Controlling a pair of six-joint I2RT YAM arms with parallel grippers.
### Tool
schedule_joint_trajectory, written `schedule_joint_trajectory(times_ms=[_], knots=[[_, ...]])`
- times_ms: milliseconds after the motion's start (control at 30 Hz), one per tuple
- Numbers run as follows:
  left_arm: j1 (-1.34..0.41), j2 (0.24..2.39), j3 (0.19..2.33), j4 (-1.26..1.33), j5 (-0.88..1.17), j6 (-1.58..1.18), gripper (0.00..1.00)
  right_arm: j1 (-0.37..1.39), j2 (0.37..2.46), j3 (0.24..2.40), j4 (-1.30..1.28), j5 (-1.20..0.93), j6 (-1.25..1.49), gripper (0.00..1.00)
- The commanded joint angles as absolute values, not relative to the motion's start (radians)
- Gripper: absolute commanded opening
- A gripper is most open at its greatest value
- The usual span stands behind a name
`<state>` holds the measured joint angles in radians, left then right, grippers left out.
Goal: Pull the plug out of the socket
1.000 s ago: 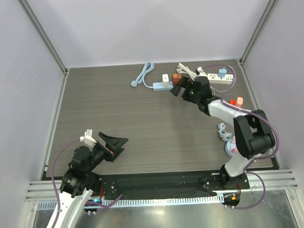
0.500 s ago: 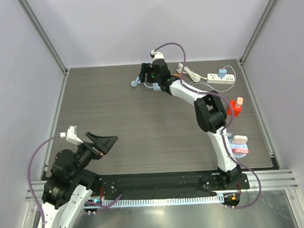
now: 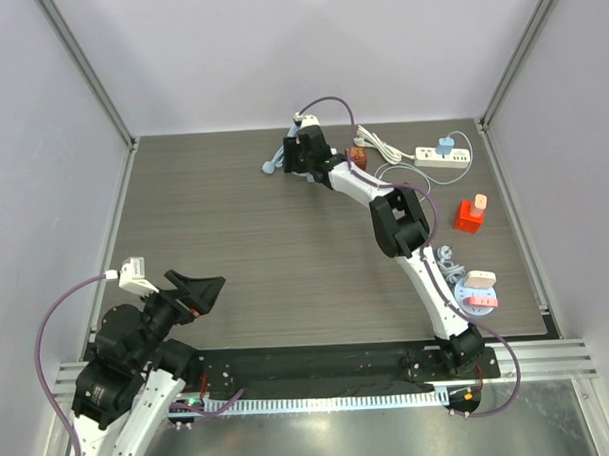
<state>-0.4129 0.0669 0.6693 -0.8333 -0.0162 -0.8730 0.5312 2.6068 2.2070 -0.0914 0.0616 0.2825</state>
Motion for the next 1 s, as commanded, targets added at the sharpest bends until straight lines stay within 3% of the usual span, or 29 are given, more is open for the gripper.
schedule_joint_trajectory(times_ms=[0,467,700,967], knots=[[-0.417,0.064,0.698,-0.836,-0.034,-0.838,0.95,0.548,2.615,2.247,-0.083,0.037,0.29,0.6],[-0.416,0.064,0.739,-0.885,-0.005,-0.845,0.94,0.598,2.527,2.112,-0.129,0.012,0.278,0.15],[-0.417,0.052,0.762,-0.923,0.021,-0.87,0.94,0.693,2.376,1.902,-0.13,0.067,0.258,0.06],[-0.417,0.049,0.759,-0.933,0.012,-0.896,0.93,0.883,2.218,1.609,-0.129,0.179,0.325,0.06]])
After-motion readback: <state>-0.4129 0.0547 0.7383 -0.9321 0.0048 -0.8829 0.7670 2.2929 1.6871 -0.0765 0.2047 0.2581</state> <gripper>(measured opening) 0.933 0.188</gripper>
